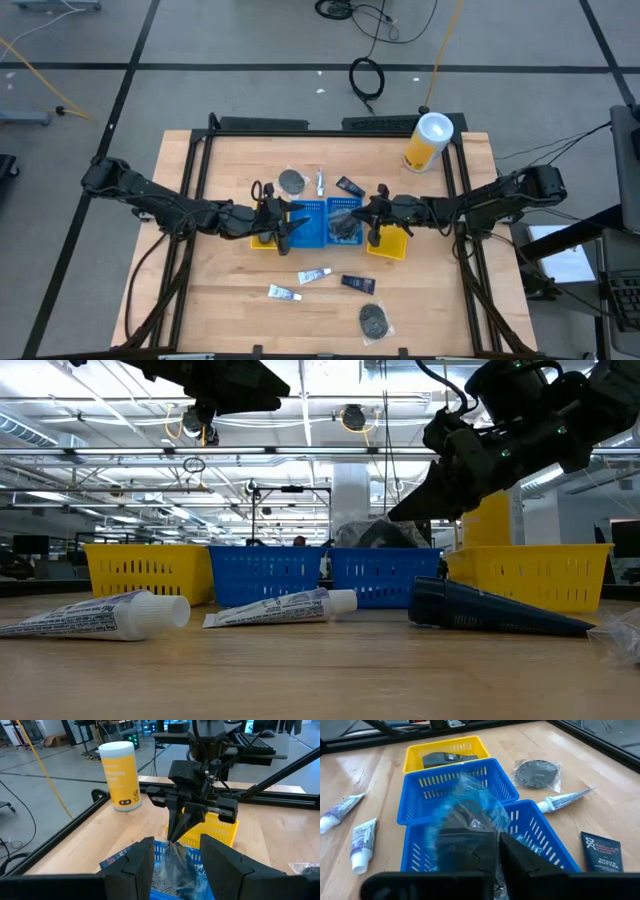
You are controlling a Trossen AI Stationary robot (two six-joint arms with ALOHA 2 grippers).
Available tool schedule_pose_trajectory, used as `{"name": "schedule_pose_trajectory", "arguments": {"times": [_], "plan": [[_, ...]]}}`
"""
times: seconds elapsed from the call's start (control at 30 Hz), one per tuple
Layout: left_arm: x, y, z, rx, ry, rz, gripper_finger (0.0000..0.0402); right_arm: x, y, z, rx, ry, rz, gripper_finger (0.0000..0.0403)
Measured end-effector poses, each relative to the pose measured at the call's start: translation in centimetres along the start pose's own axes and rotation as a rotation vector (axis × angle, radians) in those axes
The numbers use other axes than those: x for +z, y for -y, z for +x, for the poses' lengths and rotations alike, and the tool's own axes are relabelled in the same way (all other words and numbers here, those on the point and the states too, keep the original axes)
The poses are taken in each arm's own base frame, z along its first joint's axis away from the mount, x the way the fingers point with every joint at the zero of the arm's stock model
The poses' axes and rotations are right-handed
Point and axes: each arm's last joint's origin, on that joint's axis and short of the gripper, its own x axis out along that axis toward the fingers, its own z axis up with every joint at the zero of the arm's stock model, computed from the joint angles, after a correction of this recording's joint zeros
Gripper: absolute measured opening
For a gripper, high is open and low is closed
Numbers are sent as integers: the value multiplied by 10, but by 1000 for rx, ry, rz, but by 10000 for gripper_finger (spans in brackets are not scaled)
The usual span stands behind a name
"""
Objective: Pick & Place Travel size toiletries
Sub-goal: Put the hairbrush into the right blue bin
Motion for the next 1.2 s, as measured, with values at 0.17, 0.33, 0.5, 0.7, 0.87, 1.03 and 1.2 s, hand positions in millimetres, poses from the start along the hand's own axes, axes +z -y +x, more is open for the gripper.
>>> {"name": "schedule_pose_trajectory", "arguments": {"times": [0.17, 0.33, 0.5, 0.7, 0.87, 1.03, 1.2], "plan": [[0, 0, 0, 0, -1, 0, 159, 0, 0, 0, -4, 1, -1, 77], [0, 0, 0, 0, -2, 1, 159, 3, 1, 0, -6, 29, -13, 127], [-1, 0, 0, 1, -8, 4, 159, 12, -4, -4, 30, 100, -45, 145], [-2, 0, 0, 2, -16, 9, 159, 14, -32, -17, 189, 130, -150, 133], [-2, 0, 0, 3, -21, 11, 159, 7, -63, -30, 386, 110, -142, 127], [-2, 0, 0, 3, -21, 11, 159, -4, -94, -48, 537, 64, -105, 134], [-2, 0, 0, 3, -21, 11, 159, -14, -119, -67, 633, 22, -55, 135]]}}
